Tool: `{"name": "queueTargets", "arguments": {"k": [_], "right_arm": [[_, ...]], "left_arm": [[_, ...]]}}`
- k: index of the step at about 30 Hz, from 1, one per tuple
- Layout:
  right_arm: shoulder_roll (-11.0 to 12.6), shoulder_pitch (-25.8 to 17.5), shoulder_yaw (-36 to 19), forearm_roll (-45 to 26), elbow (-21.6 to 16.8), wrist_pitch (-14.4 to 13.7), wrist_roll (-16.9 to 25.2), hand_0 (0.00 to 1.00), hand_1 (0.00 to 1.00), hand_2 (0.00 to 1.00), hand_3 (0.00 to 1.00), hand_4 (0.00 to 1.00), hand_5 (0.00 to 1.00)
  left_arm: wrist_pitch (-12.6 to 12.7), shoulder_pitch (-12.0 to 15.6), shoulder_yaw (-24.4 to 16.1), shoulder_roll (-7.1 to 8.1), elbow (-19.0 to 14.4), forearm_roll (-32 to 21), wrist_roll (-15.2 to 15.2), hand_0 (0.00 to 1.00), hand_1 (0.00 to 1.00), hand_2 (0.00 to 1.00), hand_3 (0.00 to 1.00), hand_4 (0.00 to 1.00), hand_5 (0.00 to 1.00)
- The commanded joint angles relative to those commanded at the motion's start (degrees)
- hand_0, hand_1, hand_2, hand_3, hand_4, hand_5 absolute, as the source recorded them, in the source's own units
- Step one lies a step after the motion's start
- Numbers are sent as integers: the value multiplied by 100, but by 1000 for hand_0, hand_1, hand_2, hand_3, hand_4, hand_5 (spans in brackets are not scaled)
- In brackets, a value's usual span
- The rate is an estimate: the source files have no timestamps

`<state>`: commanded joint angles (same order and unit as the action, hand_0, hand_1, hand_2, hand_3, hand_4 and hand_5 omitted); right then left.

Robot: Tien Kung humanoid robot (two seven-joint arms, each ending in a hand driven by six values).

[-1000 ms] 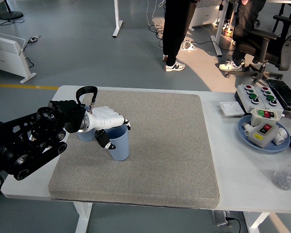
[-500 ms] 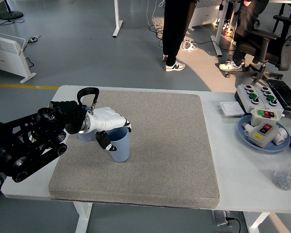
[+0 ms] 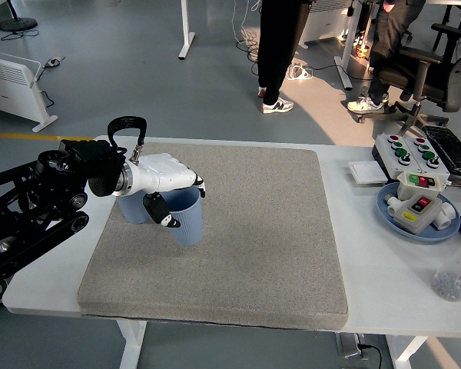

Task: Push cup pick cup insert cup

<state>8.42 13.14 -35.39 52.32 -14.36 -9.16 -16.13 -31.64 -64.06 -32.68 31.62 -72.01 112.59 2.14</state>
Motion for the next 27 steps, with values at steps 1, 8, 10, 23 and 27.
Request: {"name": "queueTargets", "arguments": {"k": [1, 8, 10, 23, 27], "right_arm": [[2, -2, -8, 16, -1, 2, -4, 523, 544, 618, 562, 113, 447], [7, -4, -37, 74, -10, 13, -28, 523, 544, 618, 563, 113, 447], [9, 0, -24, 52, -12, 8, -29, 523, 544, 618, 563, 113, 447], [2, 16, 0, 47, -23, 1, -41, 523, 544, 618, 562, 113, 447], [5, 30, 6, 41, -23, -2, -41, 523, 544, 618, 562, 113, 448]], "left_arm": [[-29, -86, -7, 86, -29, -61, 15, 456, 593, 752, 710, 712, 47], [-122, -596, -78, 442, 185, -135, 79, 463, 591, 747, 707, 698, 28], [-119, -798, -80, 496, 444, -132, 108, 475, 592, 750, 709, 682, 4], [97, -1259, 261, 217, 1692, 338, 198, 490, 589, 750, 705, 668, 2], [155, -1325, 505, 108, 2074, 290, 228, 492, 590, 752, 701, 662, 2]]}}
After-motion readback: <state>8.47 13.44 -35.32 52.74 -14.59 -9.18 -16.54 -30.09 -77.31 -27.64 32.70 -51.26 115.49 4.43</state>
